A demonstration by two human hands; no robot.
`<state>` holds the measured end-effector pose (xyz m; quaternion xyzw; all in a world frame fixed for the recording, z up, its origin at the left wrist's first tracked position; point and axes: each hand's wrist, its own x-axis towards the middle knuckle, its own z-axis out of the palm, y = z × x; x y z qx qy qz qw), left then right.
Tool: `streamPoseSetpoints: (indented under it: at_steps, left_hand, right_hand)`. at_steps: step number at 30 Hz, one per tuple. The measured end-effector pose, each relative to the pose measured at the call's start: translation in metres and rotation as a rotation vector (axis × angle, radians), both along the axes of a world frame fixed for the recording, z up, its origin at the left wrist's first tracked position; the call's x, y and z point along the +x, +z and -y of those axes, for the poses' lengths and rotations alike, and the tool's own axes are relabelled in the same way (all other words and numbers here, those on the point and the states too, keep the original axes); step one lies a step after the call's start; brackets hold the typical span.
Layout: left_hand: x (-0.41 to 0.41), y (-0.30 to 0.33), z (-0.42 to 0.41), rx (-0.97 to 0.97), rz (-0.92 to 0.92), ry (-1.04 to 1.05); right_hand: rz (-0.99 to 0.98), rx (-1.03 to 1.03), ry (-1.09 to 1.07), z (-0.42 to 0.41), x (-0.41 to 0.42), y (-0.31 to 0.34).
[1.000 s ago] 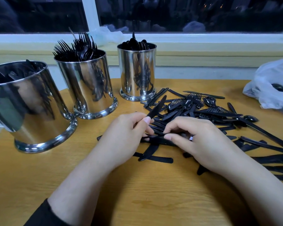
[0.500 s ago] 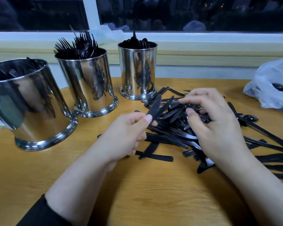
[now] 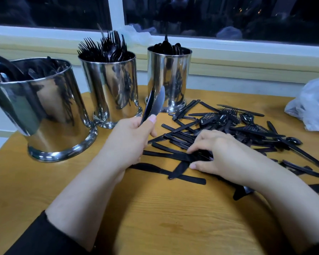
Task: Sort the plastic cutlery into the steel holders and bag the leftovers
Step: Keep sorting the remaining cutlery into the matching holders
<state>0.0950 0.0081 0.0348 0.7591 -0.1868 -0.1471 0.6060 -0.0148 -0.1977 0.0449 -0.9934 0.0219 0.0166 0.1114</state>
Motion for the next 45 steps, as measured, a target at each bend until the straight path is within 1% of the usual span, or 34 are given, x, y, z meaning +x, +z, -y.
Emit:
streamPoseSetpoints:
  at_steps: [6, 11, 13, 15, 17, 19, 20, 23, 25, 27, 29, 31, 33, 35, 36, 40, 45]
  left_hand:
    - [0.001, 0.002, -0.001, 0.011, -0.01, -0.002]
    - [0.0, 0.001, 0.002, 0.035, 0.039, -0.006]
    - [0.002, 0.001, 0.001, 0.054, 0.098, 0.003]
    - [0.002, 0.001, 0.0, 0.092, 0.196, 0.017]
    - [0.001, 0.002, 0.0, 0.173, 0.306, 0.044]
    - [-0.003, 0.005, 0.001, 0.239, 0.345, 0.023]
    - [-0.006, 0.006, 0.002, 0.239, 0.313, -0.032]
    - [-0.013, 0.008, 0.006, 0.209, 0.117, -0.28]
    - [-0.013, 0.004, 0.006, 0.243, 0.081, -0.37]
    - [-0.011, 0.002, 0.005, 0.21, 0.027, -0.354]
    - [-0.008, 0.002, 0.003, 0.161, 0.009, -0.234]
    - [-0.004, 0.003, 0.001, 0.074, -0.018, -0.101]
    - [0.0, 0.003, 0.0, -0.028, -0.075, -0.013]
    - [0.002, 0.003, 0.0, -0.057, -0.095, 0.038]
    - [0.002, 0.003, -0.001, -0.055, -0.097, 0.043]
    - [0.002, 0.001, -0.001, -0.054, -0.094, 0.013]
    - [0.003, -0.001, 0.0, -0.03, -0.084, -0.005]
  right_hand:
    - [0.103, -0.004, 0.033, 0.001, -0.002, -0.009]
    - [0.265, 0.057, 0.005, 0.005, 0.0, -0.01]
    - [0.32, 0.102, -0.023, 0.008, -0.001, -0.009]
    - [0.37, 0.178, -0.028, 0.011, -0.003, -0.006]
    - [0.395, 0.244, -0.004, 0.012, -0.006, -0.003]
    - [0.397, 0.288, 0.038, 0.01, -0.007, -0.002]
    - [0.401, 0.31, 0.052, 0.008, -0.007, -0.002]
    - [0.47, 0.332, 0.065, 0.004, -0.004, -0.003]
    - [0.512, 0.324, 0.047, 0.003, -0.003, -0.005]
    - [0.551, 0.311, -0.01, 0.003, -0.002, -0.006]
    - [0.592, 0.329, -0.108, 0.005, -0.002, -0.006]
    - [0.547, 0.321, -0.12, 0.007, -0.004, -0.004]
    - [0.331, 0.24, -0.002, 0.006, -0.004, -0.003]
    - [0.112, 0.162, 0.12, 0.0, -0.003, -0.008]
    - [0.057, 0.134, 0.16, -0.004, -0.002, -0.01]
    - [-0.014, 0.068, 0.198, -0.009, 0.0, -0.01]
    - [0.008, 0.045, 0.213, -0.011, 0.001, -0.013]
